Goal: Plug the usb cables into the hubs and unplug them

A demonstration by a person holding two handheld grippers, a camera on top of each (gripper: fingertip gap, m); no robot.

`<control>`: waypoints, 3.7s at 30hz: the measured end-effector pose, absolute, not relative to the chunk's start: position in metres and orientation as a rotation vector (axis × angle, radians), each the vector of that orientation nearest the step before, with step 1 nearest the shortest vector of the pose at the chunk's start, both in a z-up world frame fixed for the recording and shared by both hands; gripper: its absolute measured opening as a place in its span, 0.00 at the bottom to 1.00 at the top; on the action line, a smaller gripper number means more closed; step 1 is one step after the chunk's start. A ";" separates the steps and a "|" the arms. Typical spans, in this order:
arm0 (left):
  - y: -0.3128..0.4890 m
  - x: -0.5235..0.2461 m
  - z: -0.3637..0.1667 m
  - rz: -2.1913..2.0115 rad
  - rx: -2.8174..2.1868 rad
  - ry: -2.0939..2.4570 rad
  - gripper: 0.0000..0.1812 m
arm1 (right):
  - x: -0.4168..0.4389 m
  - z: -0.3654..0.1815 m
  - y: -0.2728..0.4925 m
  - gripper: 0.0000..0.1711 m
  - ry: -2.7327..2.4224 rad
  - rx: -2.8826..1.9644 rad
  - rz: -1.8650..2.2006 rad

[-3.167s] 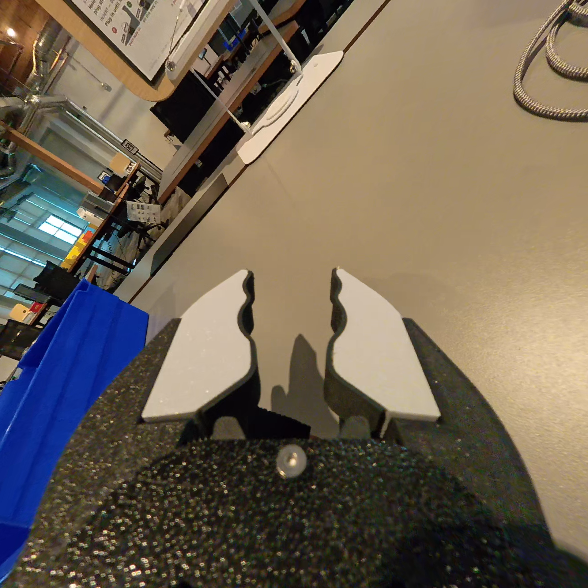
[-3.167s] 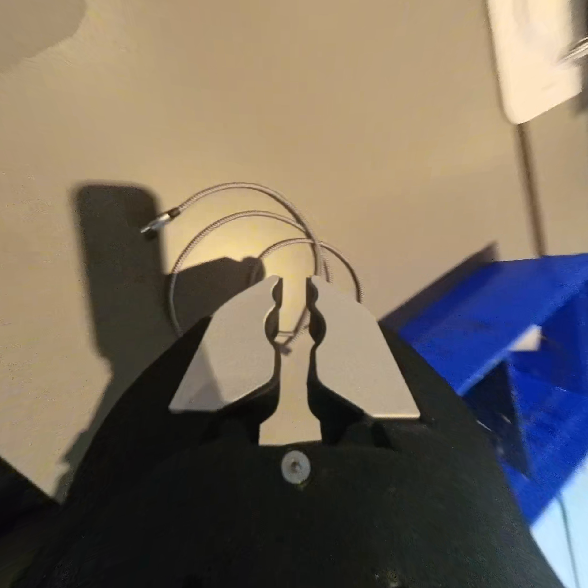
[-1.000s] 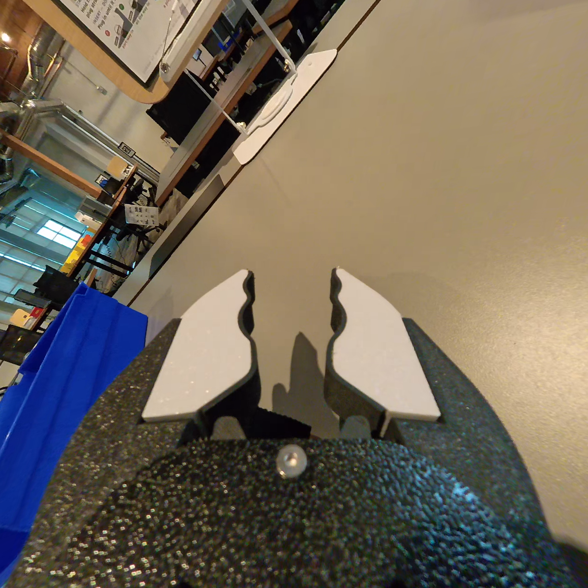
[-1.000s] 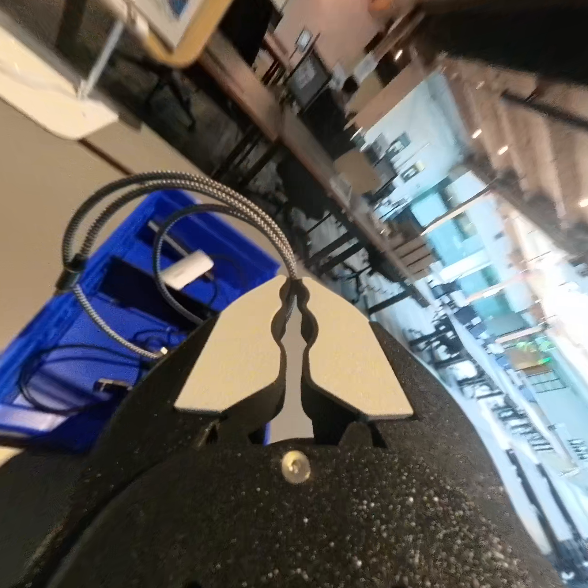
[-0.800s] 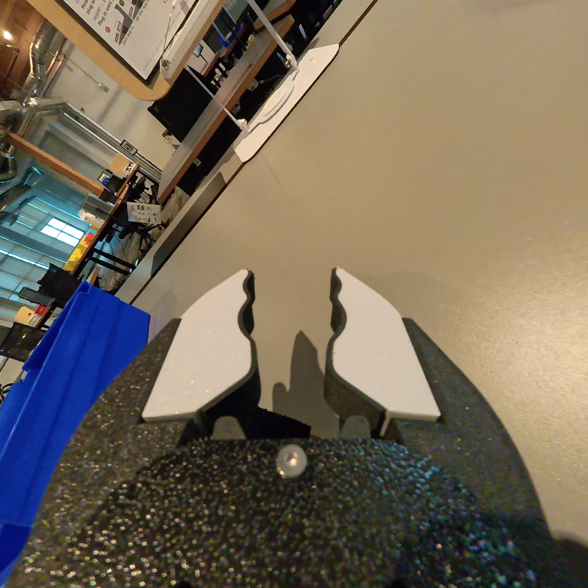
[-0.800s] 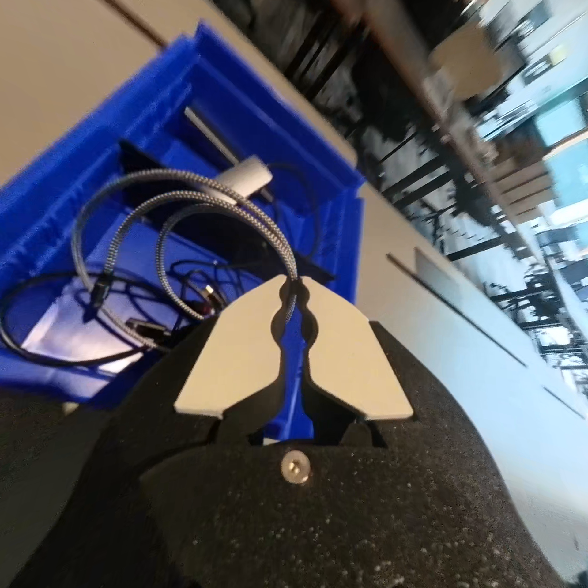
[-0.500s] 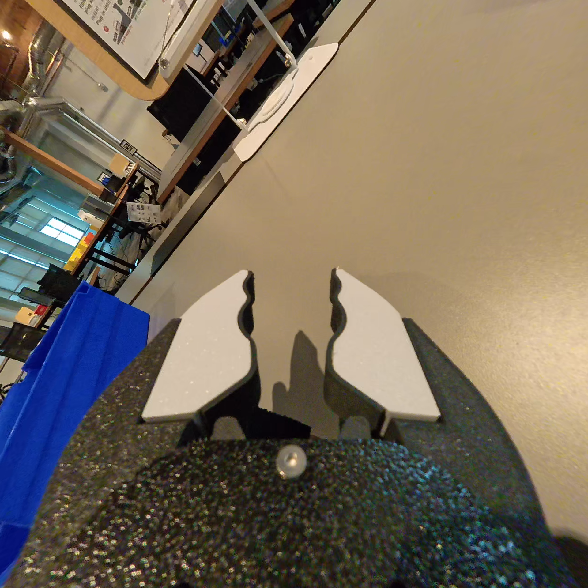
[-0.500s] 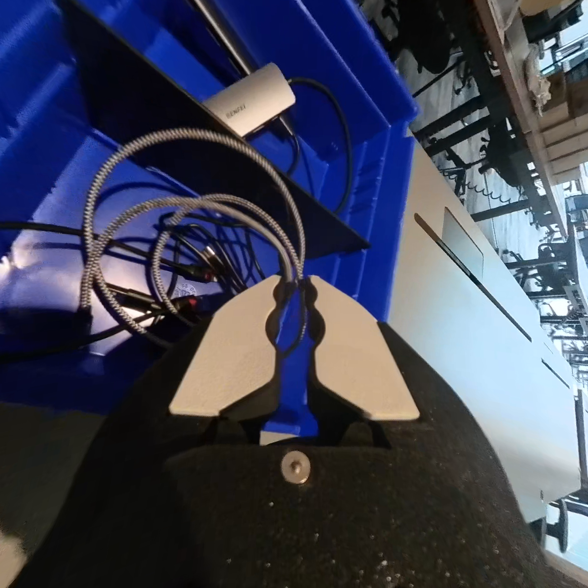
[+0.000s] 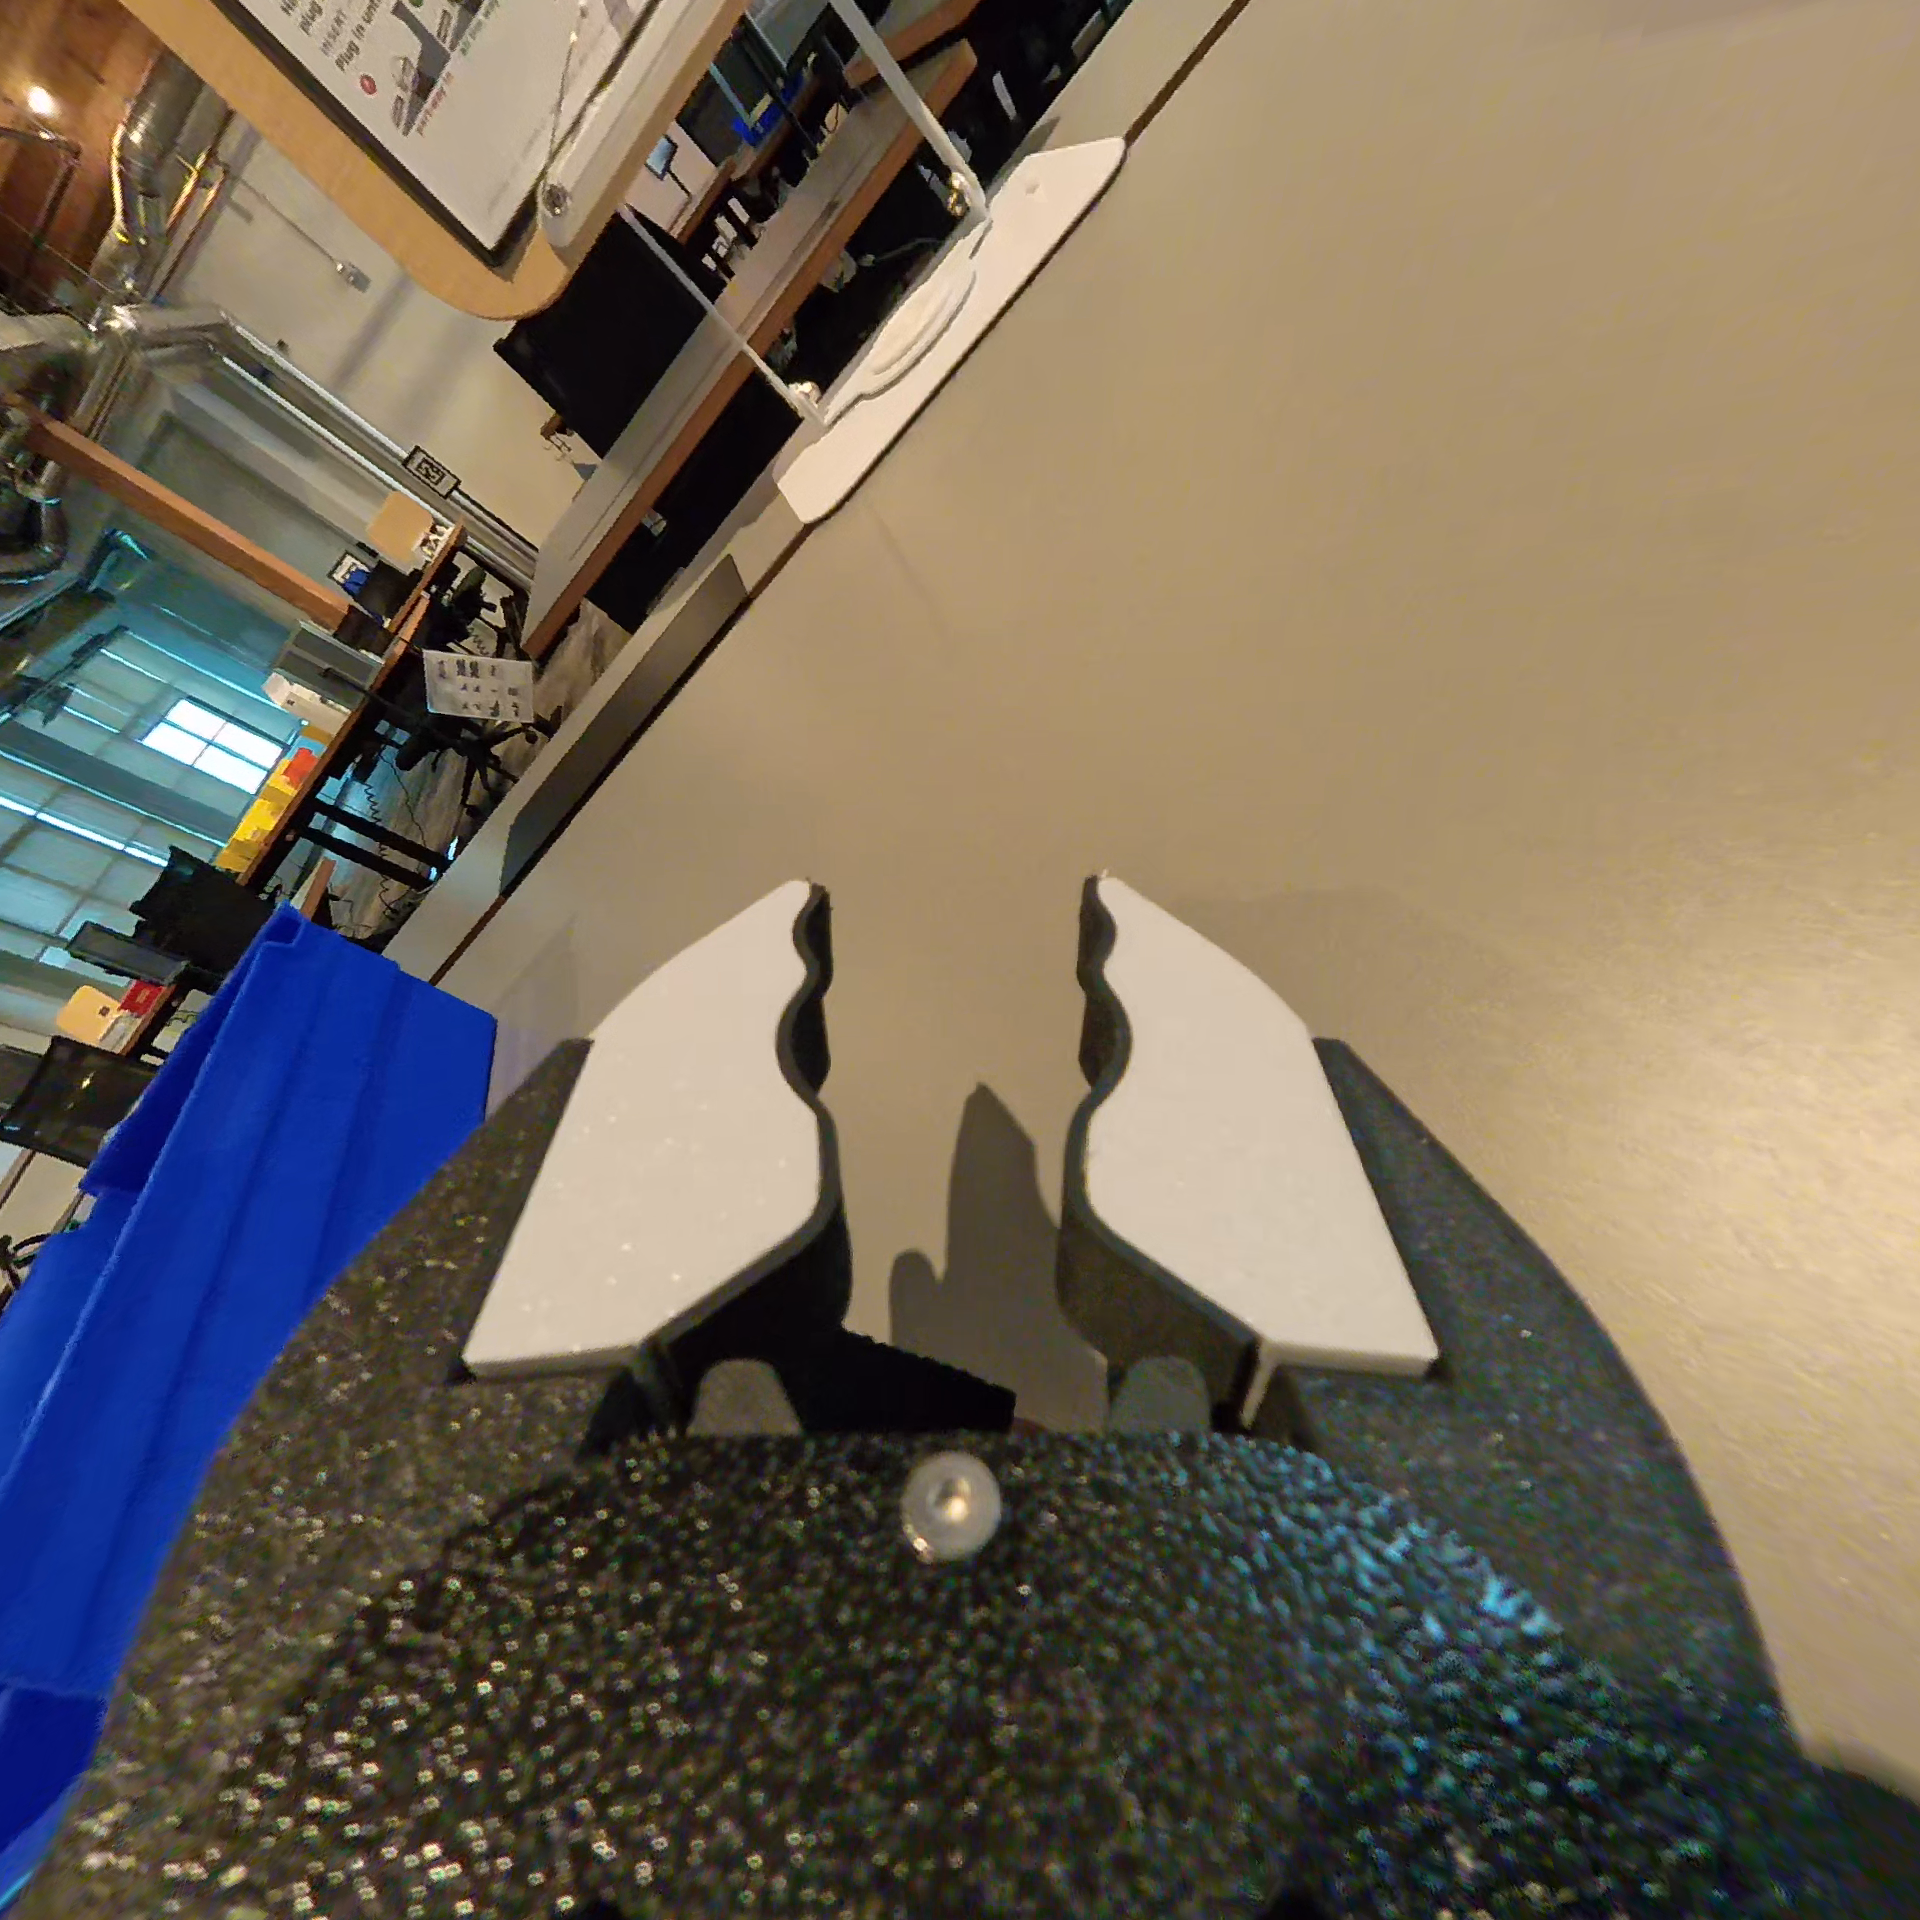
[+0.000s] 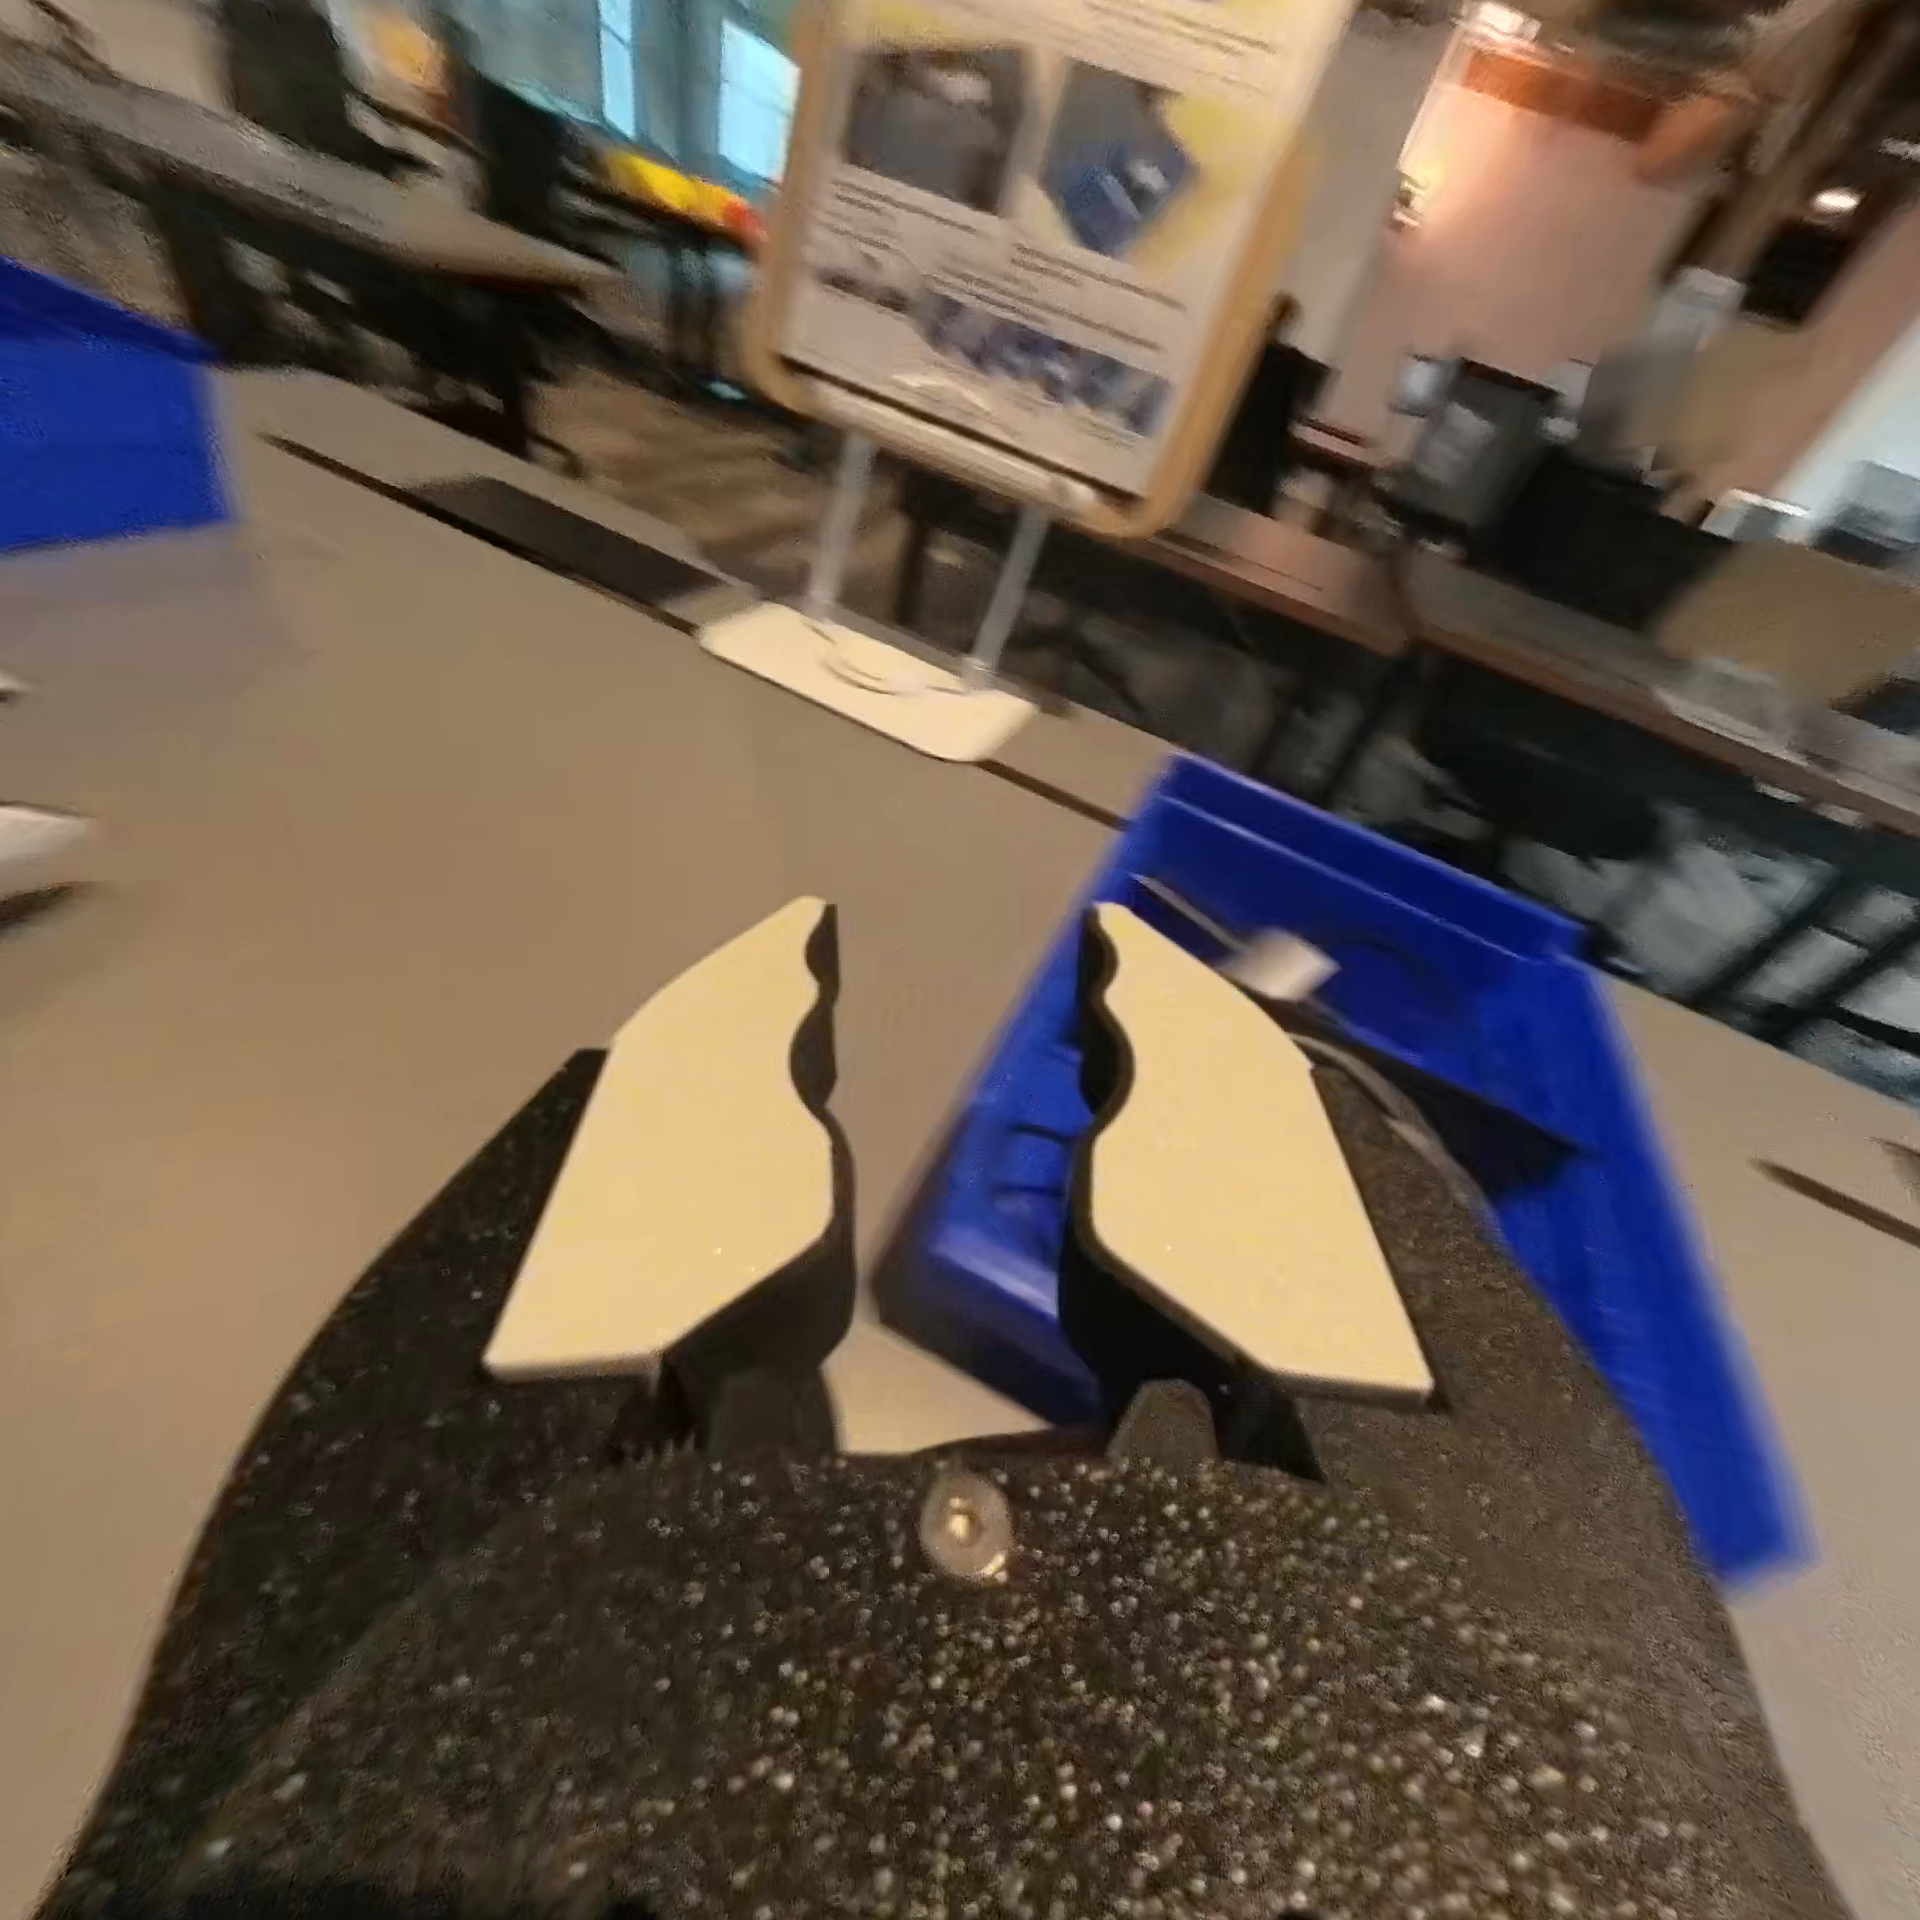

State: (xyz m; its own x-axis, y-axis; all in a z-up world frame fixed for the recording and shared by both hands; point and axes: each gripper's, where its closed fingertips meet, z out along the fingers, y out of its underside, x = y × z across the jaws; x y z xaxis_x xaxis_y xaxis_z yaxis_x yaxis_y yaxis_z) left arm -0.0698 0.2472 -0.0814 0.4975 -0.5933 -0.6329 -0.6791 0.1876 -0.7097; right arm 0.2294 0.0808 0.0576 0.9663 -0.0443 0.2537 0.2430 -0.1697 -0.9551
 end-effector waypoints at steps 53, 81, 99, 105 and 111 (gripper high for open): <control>0.269 -0.115 -0.056 -0.253 -1.616 0.866 0.24 | 0.135 -0.056 0.118 0.25 -0.191 -1.846 -0.193; 0.474 -0.367 0.000 0.009 -2.225 0.443 0.28 | 0.129 -0.059 0.118 0.24 -0.233 -1.864 -0.132; 0.543 -0.397 -0.122 0.221 -2.591 0.449 0.14 | 0.129 -0.058 0.116 0.24 -0.177 -1.870 0.114; 0.547 -0.399 -0.117 0.281 -2.524 0.511 0.04 | 0.129 -0.056 0.115 0.24 -0.170 -1.860 0.155; 0.552 -0.391 -0.057 0.353 -2.263 0.528 0.04 | 0.131 -0.052 0.113 0.22 -0.148 -1.828 0.207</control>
State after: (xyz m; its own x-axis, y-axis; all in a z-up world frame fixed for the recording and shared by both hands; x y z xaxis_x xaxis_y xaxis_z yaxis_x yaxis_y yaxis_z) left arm -0.3908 0.5522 -0.0566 0.8757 -0.2617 -0.4058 -0.4750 -0.6174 -0.6271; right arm 0.1312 0.1133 -0.0517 0.9758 0.2088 -0.0644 -0.0074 -0.2630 -0.9648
